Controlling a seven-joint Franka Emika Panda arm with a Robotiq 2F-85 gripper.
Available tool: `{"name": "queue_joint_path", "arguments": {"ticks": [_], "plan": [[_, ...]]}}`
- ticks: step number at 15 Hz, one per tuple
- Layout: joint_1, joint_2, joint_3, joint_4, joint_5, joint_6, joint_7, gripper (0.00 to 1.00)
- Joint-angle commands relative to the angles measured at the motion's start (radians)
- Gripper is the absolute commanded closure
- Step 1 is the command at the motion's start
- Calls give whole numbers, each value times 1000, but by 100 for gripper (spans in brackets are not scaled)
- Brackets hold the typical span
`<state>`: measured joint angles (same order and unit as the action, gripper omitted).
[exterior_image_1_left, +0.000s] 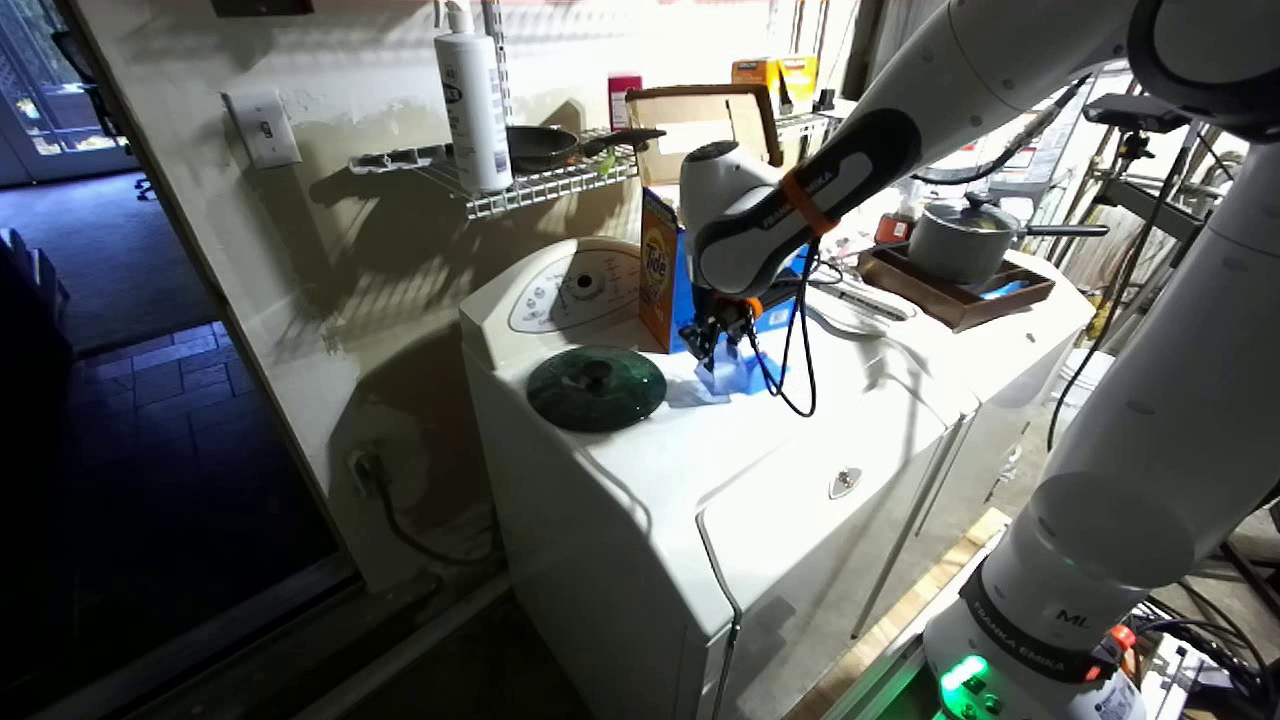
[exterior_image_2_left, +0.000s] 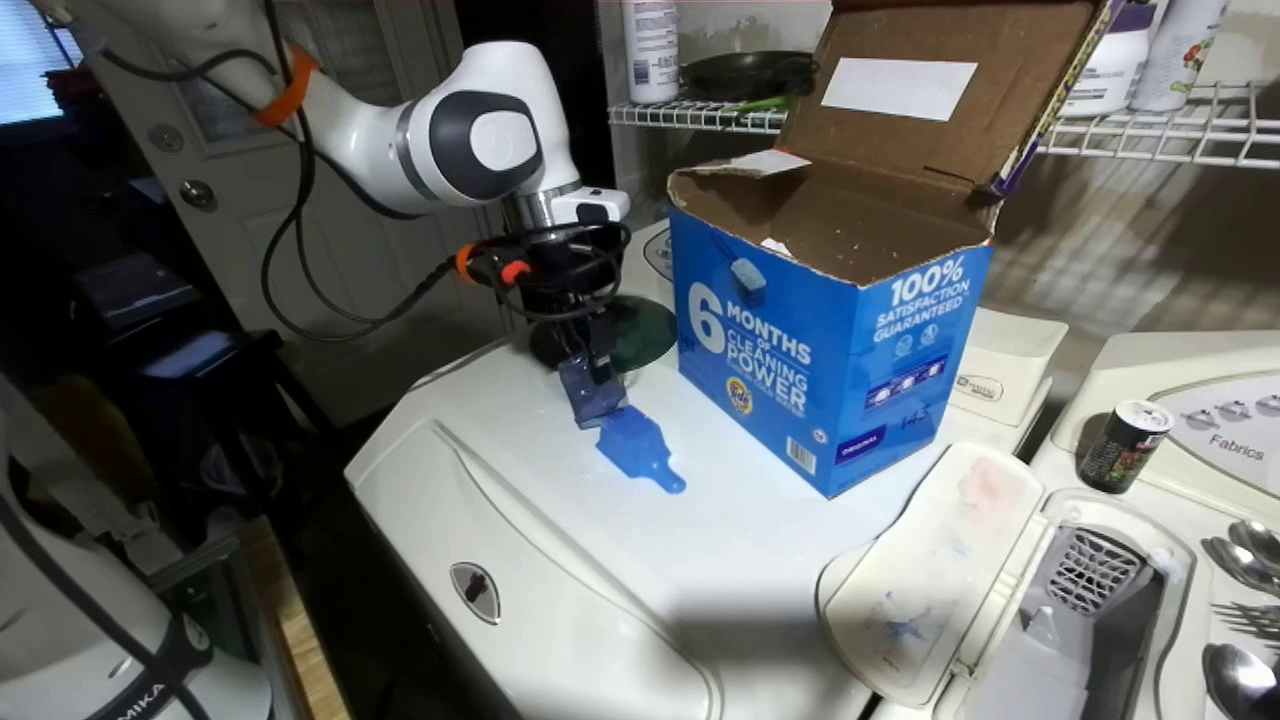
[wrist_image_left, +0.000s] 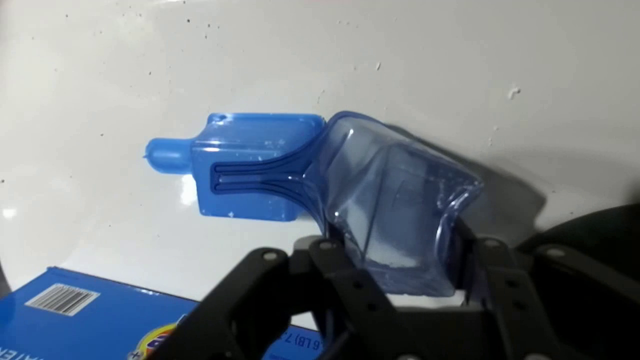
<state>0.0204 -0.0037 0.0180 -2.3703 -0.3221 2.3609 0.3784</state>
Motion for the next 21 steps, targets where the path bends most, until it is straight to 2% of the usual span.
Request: {"name": "queue_joint_path", "arguments": {"ticks": [1, 6, 8, 16, 19, 20, 21], "plan": [[8, -11, 12, -41, -169, 94, 121, 77], [12, 5, 18, -57, -472, 225, 322, 77], [15, 17, 18, -60, -553, 251, 400, 77], [39, 65, 34, -65, -797, 264, 694, 77], [51, 86, 43, -63, -833, 254, 749, 77], [55, 88, 45, -65, -834, 255, 757, 43], [58, 89, 48, -69, -811, 262, 750, 28]]}}
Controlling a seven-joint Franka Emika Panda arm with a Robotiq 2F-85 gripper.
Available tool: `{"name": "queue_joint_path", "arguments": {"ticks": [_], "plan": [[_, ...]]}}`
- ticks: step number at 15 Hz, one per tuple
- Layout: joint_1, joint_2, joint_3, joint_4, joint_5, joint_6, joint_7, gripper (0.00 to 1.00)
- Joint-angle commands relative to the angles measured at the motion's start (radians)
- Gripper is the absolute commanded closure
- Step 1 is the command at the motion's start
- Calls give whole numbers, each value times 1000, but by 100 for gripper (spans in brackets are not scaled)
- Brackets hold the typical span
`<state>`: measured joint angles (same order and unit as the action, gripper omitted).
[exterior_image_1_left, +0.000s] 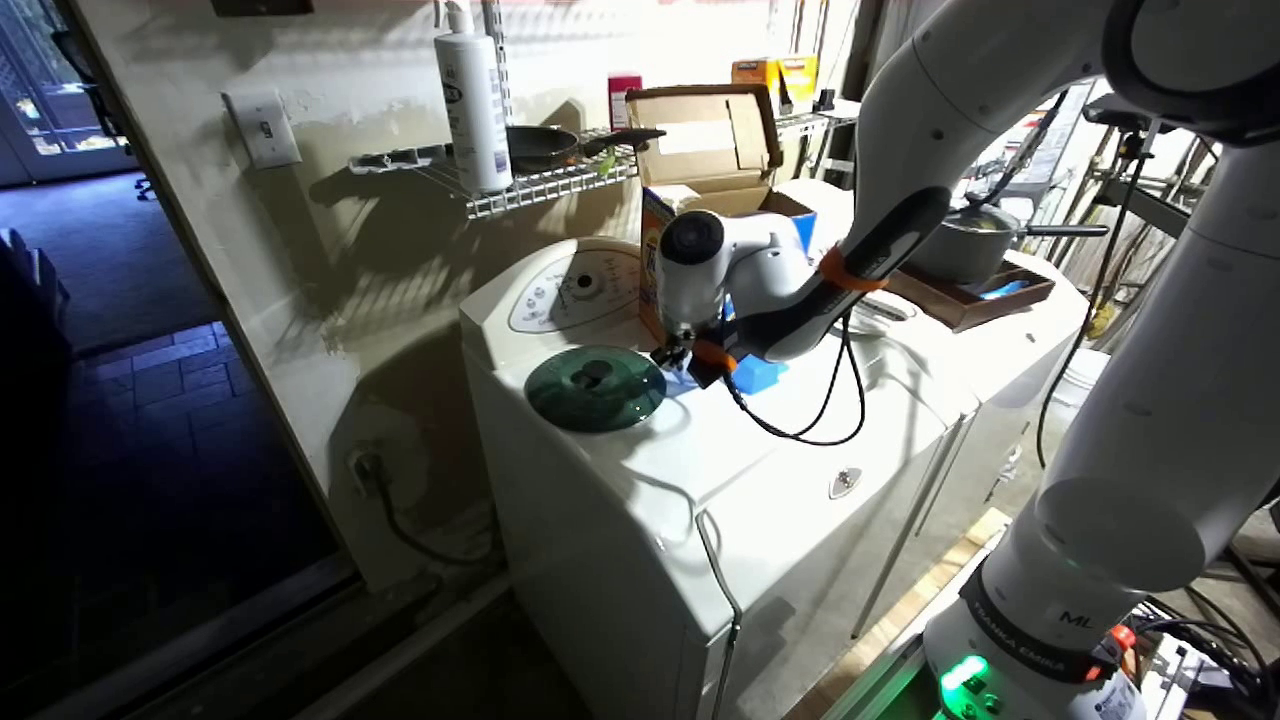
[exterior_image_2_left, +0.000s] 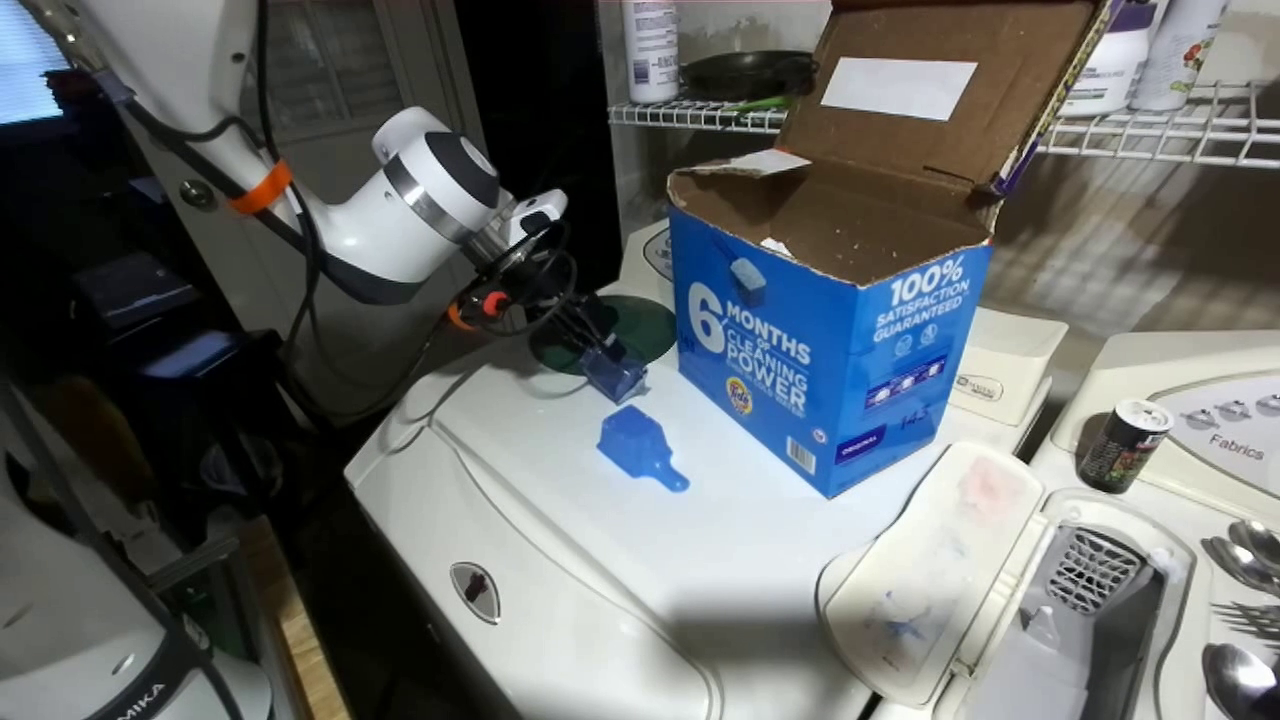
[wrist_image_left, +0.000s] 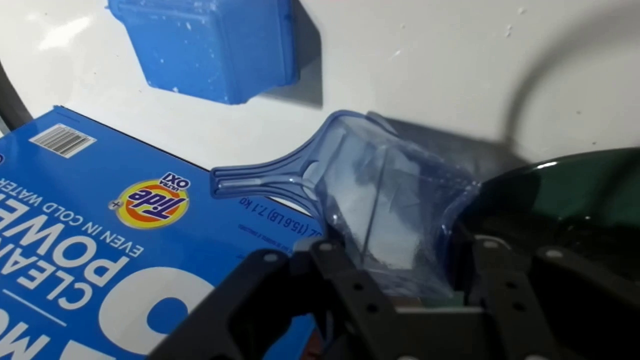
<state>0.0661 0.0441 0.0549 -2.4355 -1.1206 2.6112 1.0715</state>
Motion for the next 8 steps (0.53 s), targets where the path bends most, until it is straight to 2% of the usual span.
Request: {"name": "queue_joint_path", "arguments": {"ticks": [1, 4, 5, 8], "plan": [[16, 40, 14, -8, 18, 20, 40, 26], [23, 20, 24, -21, 38, 20, 44, 5], [24, 12, 26, -31, 54, 24, 35, 1], [30, -3, 38, -47, 61, 19, 52, 0]]}}
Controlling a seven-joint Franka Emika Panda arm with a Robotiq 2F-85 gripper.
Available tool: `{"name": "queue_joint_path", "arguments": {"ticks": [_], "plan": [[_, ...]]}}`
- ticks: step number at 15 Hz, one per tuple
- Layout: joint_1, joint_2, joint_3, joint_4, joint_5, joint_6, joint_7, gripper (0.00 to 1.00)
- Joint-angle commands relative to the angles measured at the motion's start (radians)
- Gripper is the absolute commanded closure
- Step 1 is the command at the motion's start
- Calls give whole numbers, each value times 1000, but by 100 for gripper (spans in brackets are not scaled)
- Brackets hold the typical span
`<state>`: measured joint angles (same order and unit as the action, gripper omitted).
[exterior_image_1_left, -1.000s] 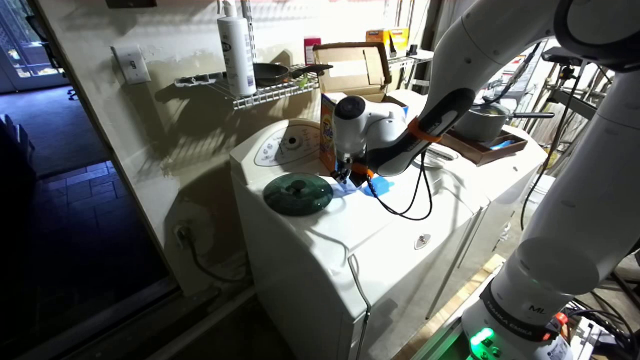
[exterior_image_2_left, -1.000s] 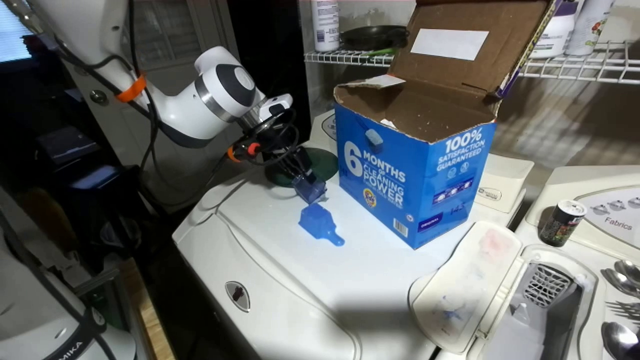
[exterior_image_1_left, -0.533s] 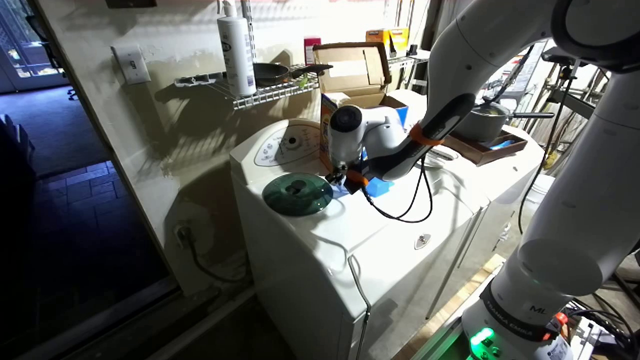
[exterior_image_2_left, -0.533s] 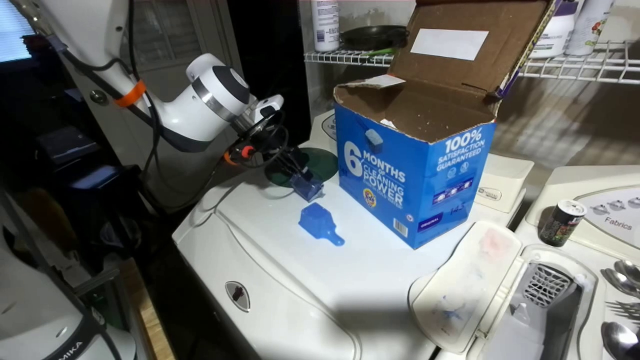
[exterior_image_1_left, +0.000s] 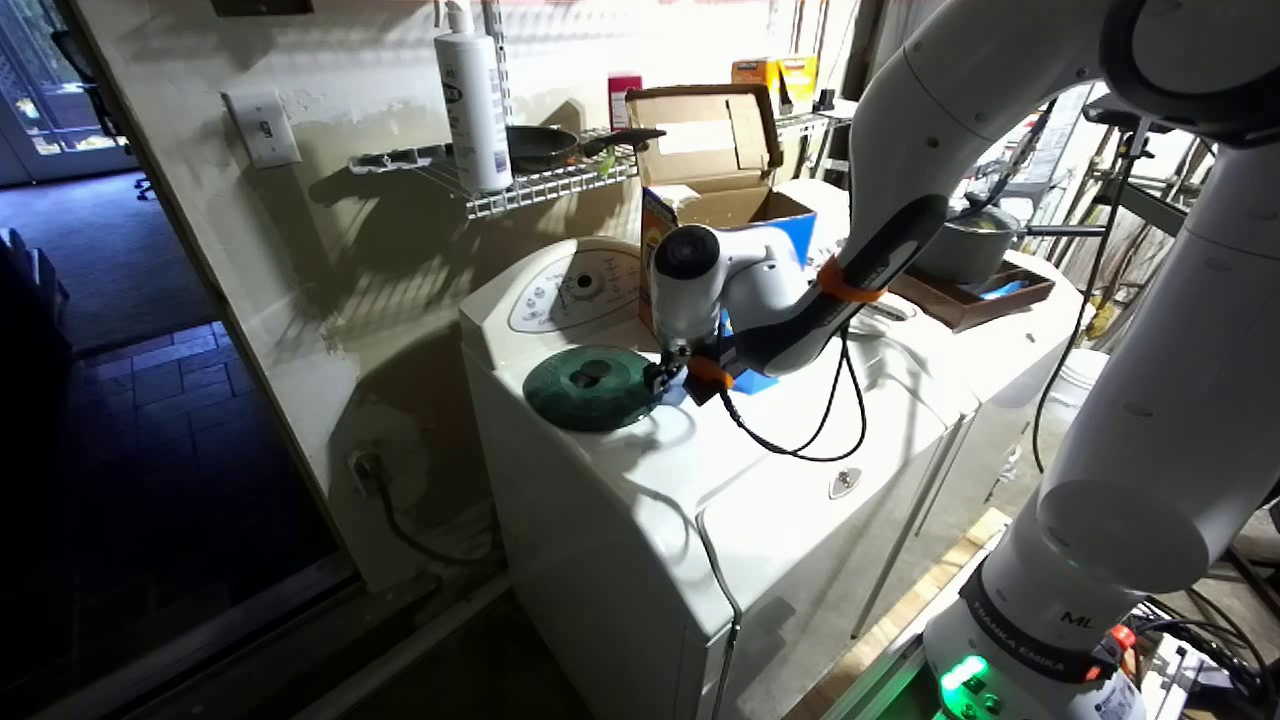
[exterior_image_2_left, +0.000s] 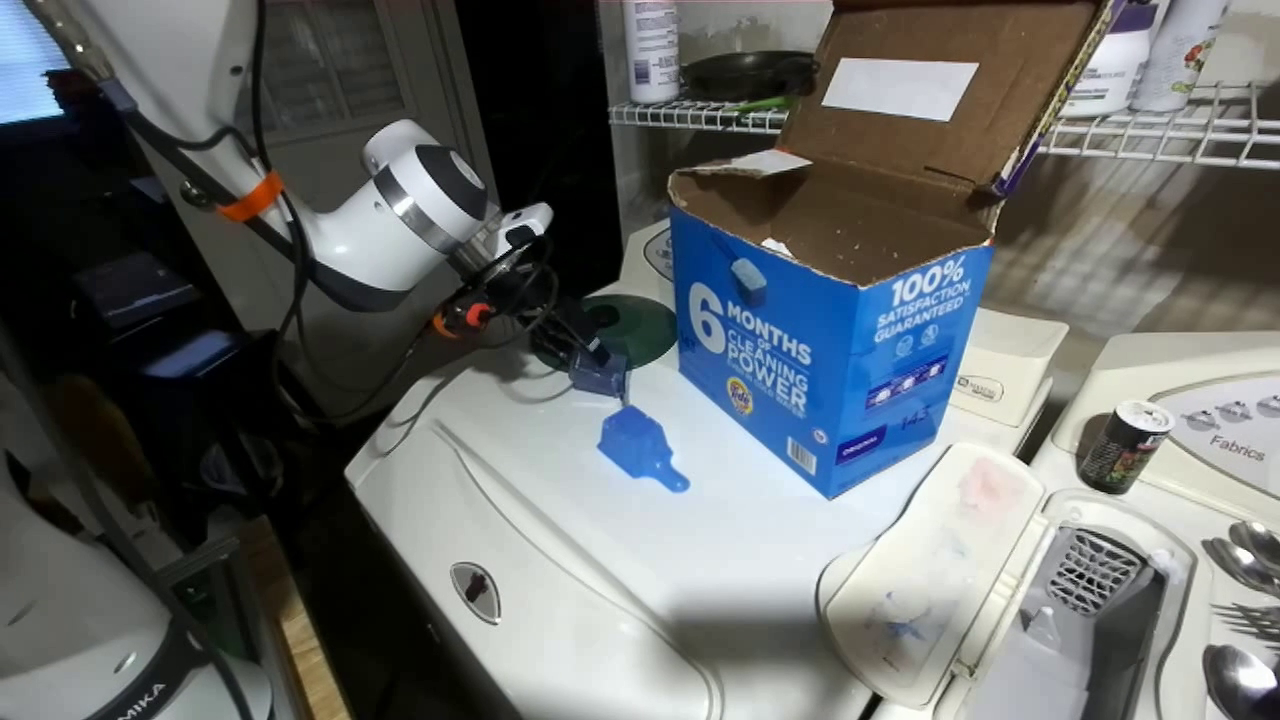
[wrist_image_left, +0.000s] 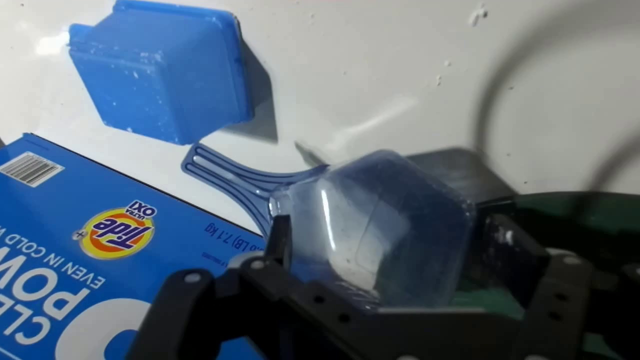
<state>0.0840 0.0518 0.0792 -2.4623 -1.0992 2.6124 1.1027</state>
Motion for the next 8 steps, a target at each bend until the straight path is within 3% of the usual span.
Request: {"name": "queue_joint_path", "arguments": {"ticks": [1, 8], "plan": [[14, -25, 20, -25, 42, 16, 28, 0], [21, -102, 44, -61, 202, 19, 5, 0]]}}
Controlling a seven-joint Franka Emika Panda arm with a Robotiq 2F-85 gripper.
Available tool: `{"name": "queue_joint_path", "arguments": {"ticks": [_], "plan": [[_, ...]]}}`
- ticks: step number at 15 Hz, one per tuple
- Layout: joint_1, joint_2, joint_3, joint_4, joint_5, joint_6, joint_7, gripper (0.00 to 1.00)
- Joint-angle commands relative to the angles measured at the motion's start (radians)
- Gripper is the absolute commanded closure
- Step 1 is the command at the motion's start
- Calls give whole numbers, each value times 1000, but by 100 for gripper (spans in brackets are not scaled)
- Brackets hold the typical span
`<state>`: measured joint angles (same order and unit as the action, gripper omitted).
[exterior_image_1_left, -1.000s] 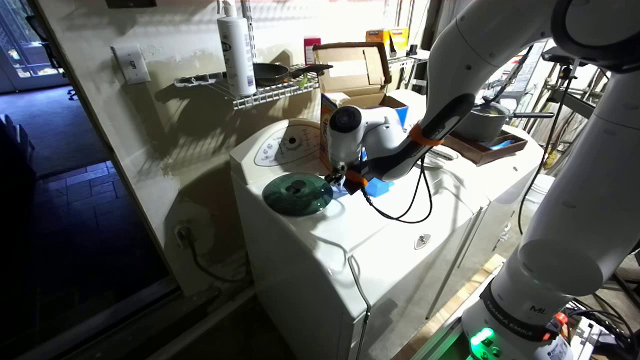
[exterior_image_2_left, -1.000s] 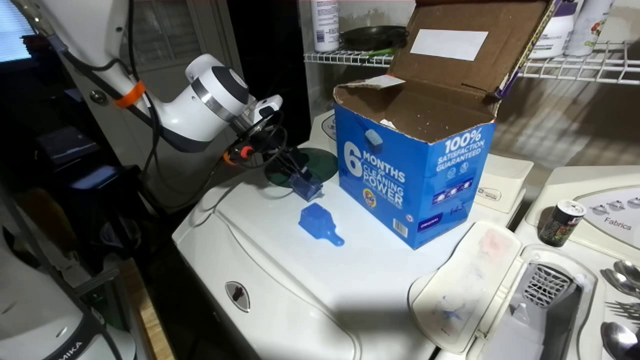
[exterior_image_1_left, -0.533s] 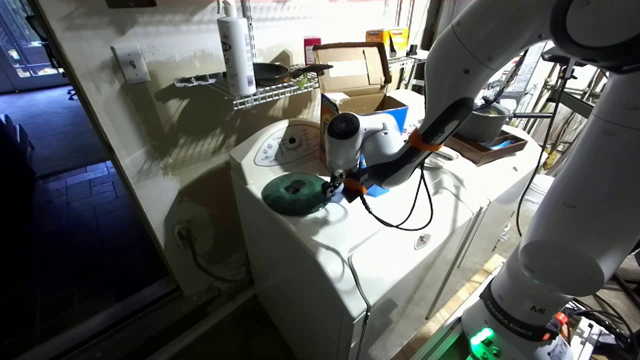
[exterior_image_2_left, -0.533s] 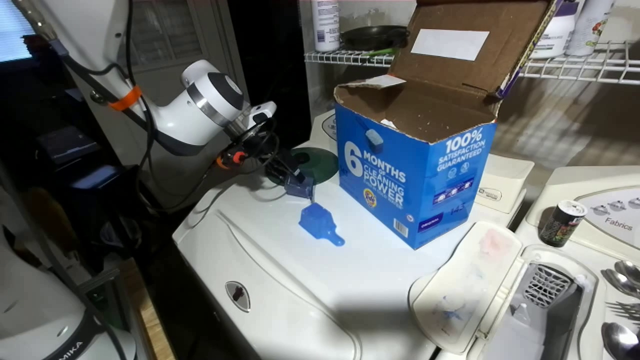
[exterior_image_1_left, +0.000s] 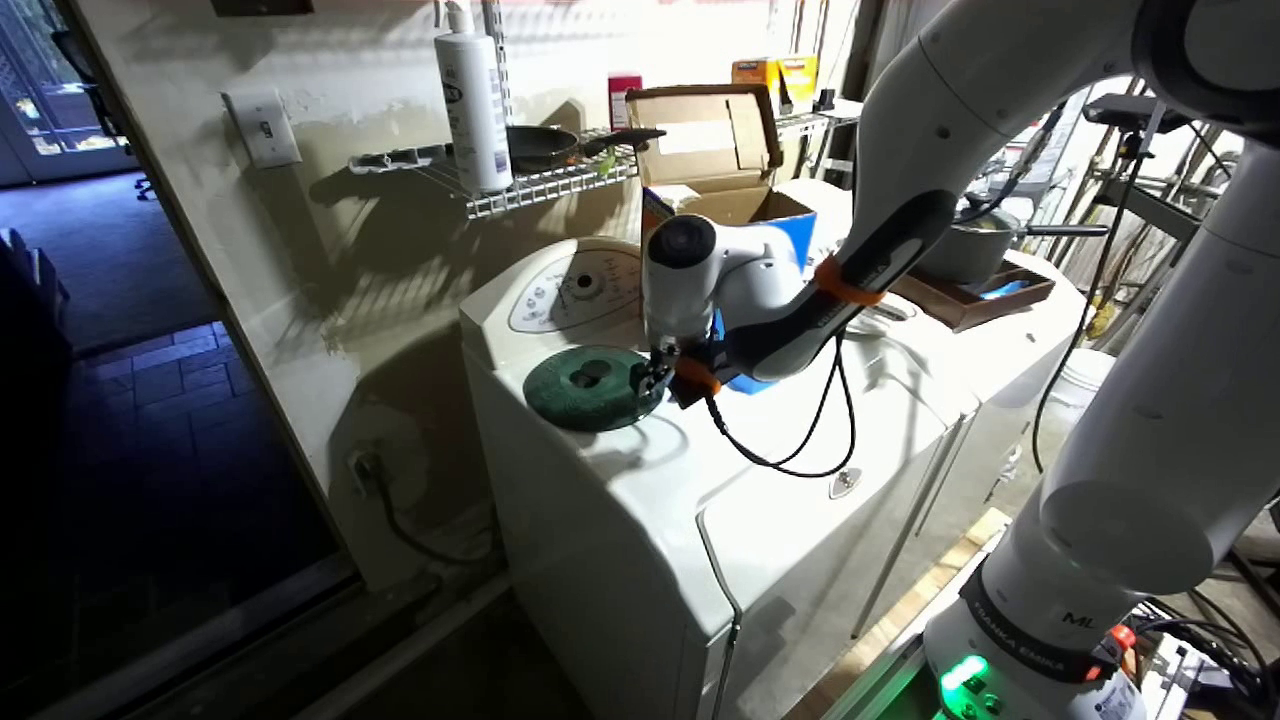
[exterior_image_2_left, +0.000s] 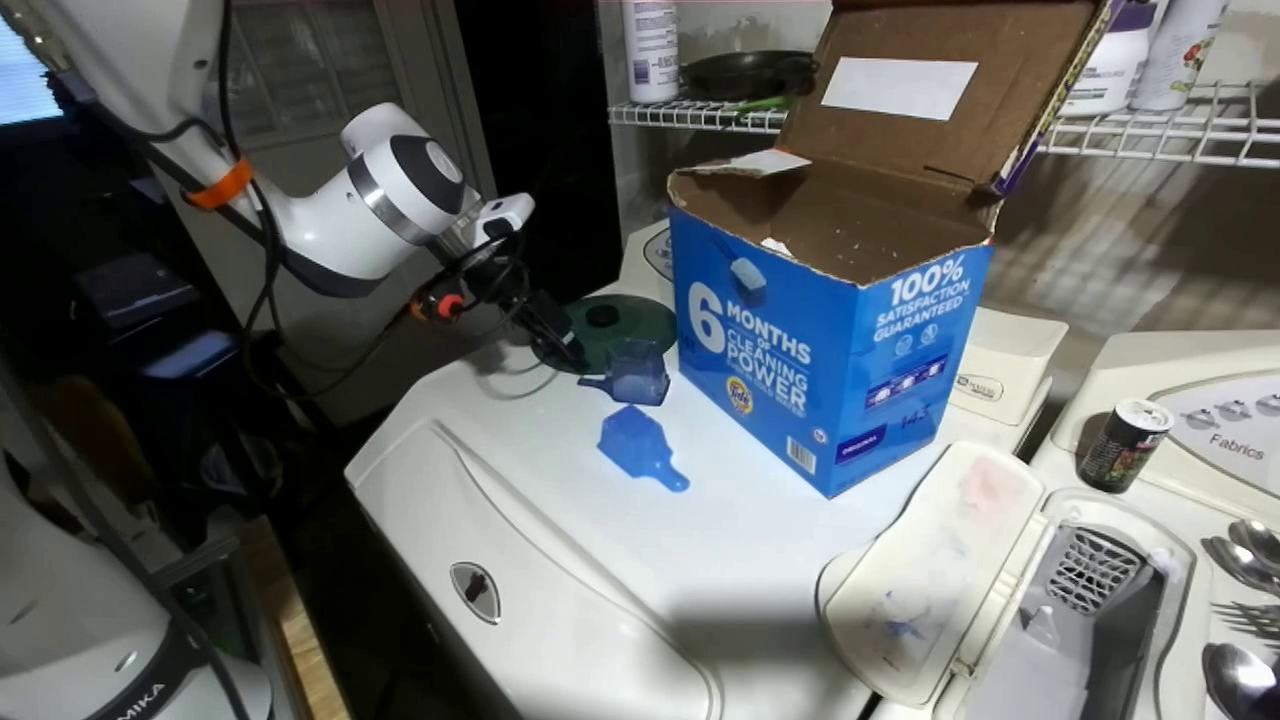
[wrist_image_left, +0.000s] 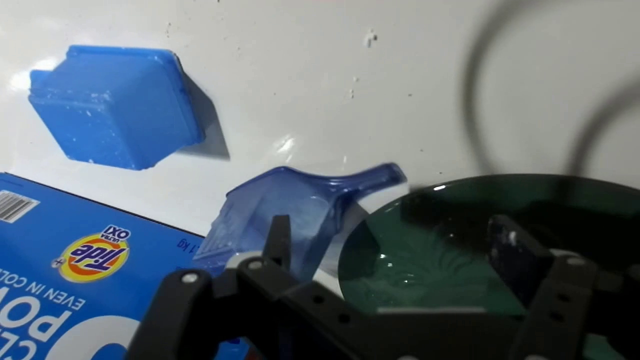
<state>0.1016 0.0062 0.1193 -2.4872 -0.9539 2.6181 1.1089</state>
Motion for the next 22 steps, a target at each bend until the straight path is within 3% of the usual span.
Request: {"name": "queue_joint_path", "arguments": {"ticks": [1, 5, 8, 13, 17, 18, 19, 22], "plan": [[4, -65, 4, -40, 80, 19, -15, 0], [-11, -107, -17, -37, 103, 14, 7, 0], [-34, -120, -63, -31, 200, 62, -42, 0], [-35, -104, -172, -25, 533, 189, -248, 0], [61, -94, -275, -2, 852, 161, -398, 0], [43, -102, -261, 14, 930, 129, -454, 0], [-15, -111, -202, 26, 986, 87, -484, 0], [-65, -102, -183, 78, 987, -18, -480, 0]]}}
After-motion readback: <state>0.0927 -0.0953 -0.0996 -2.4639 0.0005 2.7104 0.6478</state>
